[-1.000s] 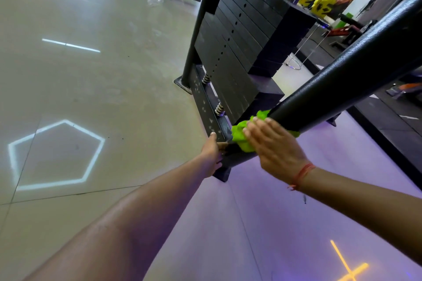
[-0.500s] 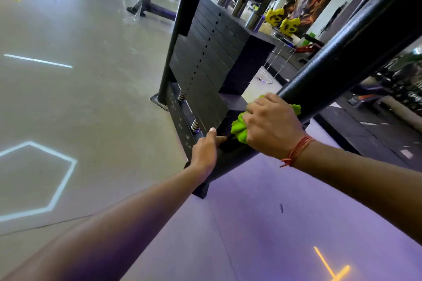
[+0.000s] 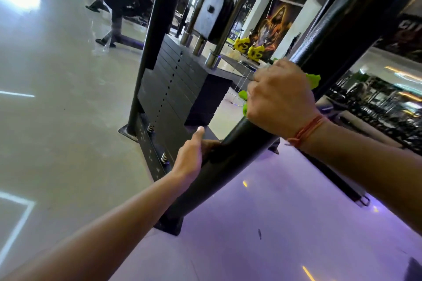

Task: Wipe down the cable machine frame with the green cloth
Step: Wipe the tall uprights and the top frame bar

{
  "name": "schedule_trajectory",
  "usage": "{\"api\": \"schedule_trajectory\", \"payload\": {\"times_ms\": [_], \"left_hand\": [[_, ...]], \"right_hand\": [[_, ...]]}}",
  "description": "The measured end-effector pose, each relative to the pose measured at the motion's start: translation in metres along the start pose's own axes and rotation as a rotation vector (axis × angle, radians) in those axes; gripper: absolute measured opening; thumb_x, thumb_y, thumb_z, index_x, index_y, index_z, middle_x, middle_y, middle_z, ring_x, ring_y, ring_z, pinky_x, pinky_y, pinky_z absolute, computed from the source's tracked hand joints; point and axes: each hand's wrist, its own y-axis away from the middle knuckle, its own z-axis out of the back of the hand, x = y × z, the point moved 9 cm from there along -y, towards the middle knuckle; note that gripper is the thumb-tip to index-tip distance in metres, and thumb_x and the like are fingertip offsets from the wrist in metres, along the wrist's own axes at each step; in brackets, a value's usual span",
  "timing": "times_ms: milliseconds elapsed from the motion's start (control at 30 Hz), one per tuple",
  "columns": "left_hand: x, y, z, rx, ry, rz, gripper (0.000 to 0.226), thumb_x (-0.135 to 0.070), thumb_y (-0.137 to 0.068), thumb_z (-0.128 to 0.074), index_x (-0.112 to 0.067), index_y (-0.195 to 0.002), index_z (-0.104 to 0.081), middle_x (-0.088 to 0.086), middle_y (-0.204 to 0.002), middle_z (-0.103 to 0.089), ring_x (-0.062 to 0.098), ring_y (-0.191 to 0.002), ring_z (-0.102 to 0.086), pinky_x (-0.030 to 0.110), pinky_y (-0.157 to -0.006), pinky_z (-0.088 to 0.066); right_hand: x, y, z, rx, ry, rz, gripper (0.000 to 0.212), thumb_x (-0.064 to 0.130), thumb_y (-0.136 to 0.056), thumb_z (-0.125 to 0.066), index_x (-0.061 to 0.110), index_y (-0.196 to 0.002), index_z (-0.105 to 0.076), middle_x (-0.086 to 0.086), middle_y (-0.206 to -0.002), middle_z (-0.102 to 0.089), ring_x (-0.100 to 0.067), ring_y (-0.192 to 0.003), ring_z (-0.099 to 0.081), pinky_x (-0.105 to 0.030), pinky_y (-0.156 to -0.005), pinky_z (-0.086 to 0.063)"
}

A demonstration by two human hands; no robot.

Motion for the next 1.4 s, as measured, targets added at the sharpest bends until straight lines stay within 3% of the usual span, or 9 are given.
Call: {"api": "schedule_trajectory", "payload": {"times_ms": [267, 467, 600, 733, 900, 1000, 1133, 1267, 1400], "left_hand": [[-0.072, 0.030, -0.040, 0.141, 0.109, -0.132, 0.076, -0.048, -0.107, -0.017, 0.000, -0.099, -0.076, 0.012, -0.096, -0.078, 0.014, -0.087, -0.075, 0.020, -0.080, -0.058], [-0.108, 0.050, -0.068, 0.138, 0.127, -0.128, 0.078, -0.053, -0.105, -0.007, -0.011, -0.123, -0.070, 0.006, -0.126, -0.071, 0.016, -0.124, -0.063, 0.034, -0.111, -0.040], [-0.133, 0.048, -0.096, 0.157, 0.129, -0.062, 0.081, -0.063, -0.104, -0.010, -0.012, -0.130, -0.067, 0.008, -0.132, -0.067, 0.020, -0.129, -0.058, 0.048, -0.119, -0.030], [-0.164, 0.055, -0.117, 0.060, 0.125, 0.040, 0.079, -0.063, -0.101, -0.011, -0.013, -0.137, -0.061, 0.005, -0.139, -0.063, 0.016, -0.134, -0.054, 0.039, -0.119, -0.030], [-0.205, 0.081, -0.141, -0.107, 0.315, 0.202, 0.070, -0.049, -0.107, -0.007, -0.011, -0.123, -0.064, -0.001, -0.105, -0.078, 0.004, -0.094, -0.073, 0.019, -0.076, -0.058], [-0.234, 0.089, -0.156, -0.142, 0.294, 0.271, 0.073, -0.053, -0.106, -0.008, -0.013, -0.131, -0.063, -0.004, -0.124, -0.072, 0.002, -0.116, -0.065, 0.029, -0.110, -0.041], [-0.297, 0.103, -0.192, -0.106, 0.270, 0.336, 0.069, -0.051, -0.107, -0.007, -0.017, -0.131, -0.061, -0.014, -0.123, -0.069, -0.012, -0.107, -0.062, 0.024, -0.107, -0.035], [-0.349, 0.114, -0.215, -0.087, 0.275, 0.453, 0.075, -0.054, -0.106, -0.005, -0.010, -0.140, -0.056, -0.003, -0.140, -0.059, 0.006, -0.127, -0.052, 0.028, -0.111, -0.026], [-0.392, 0.114, -0.228, -0.066, 0.244, 0.504, 0.079, -0.060, -0.104, -0.007, -0.011, -0.138, -0.059, 0.002, -0.139, -0.061, 0.014, -0.131, -0.049, 0.032, -0.111, -0.027]], "right_hand": [[0.004, -0.010, 0.010, 0.167, -0.101, 0.122, 0.040, 0.031, -0.091, -0.029, 0.018, -0.089, -0.067, -0.002, -0.089, -0.065, -0.025, -0.082, -0.061, -0.034, -0.076, -0.041], [-0.022, 0.000, 0.018, 0.137, -0.047, 0.157, 0.047, 0.020, -0.085, -0.018, 0.015, -0.083, -0.065, -0.013, -0.083, -0.054, -0.031, -0.080, -0.050, -0.046, -0.084, -0.041], [-0.047, 0.016, 0.017, 0.196, -0.180, 0.279, 0.056, 0.016, -0.091, -0.018, 0.001, -0.114, -0.067, -0.021, -0.113, -0.062, -0.043, -0.112, -0.054, -0.055, -0.110, -0.036], [-0.118, 0.024, 0.051, 0.104, -0.282, 0.127, 0.056, 0.013, -0.090, -0.028, -0.007, -0.131, -0.061, -0.025, -0.135, -0.059, -0.042, -0.133, -0.050, -0.050, -0.118, -0.025], [-0.120, 0.044, 0.052, 0.124, -0.294, 0.318, 0.061, 0.011, -0.091, -0.030, -0.006, -0.149, -0.040, -0.021, -0.152, -0.044, -0.037, -0.144, -0.037, -0.047, -0.123, -0.009], [-0.186, 0.028, 0.089, 0.072, -0.421, 0.272, 0.057, 0.010, -0.090, -0.032, -0.003, -0.142, -0.051, -0.018, -0.148, -0.051, -0.033, -0.141, -0.045, -0.046, -0.123, -0.016], [-0.262, 0.014, 0.129, 0.141, -0.399, 0.155, 0.058, 0.009, -0.089, -0.031, -0.003, -0.142, -0.052, -0.018, -0.147, -0.052, -0.034, -0.142, -0.043, -0.052, -0.123, -0.016], [-0.275, 0.002, 0.149, 0.257, -0.268, 0.375, 0.055, 0.015, -0.090, -0.032, -0.005, -0.133, -0.059, -0.022, -0.131, -0.062, -0.042, -0.129, -0.053, -0.057, -0.123, 0.007], [-0.349, -0.031, 0.190, 0.128, -0.149, 0.246, 0.055, 0.014, -0.094, -0.023, -0.007, -0.133, -0.057, -0.025, -0.129, -0.058, -0.044, -0.129, -0.048, -0.059, -0.121, 0.006]]}}
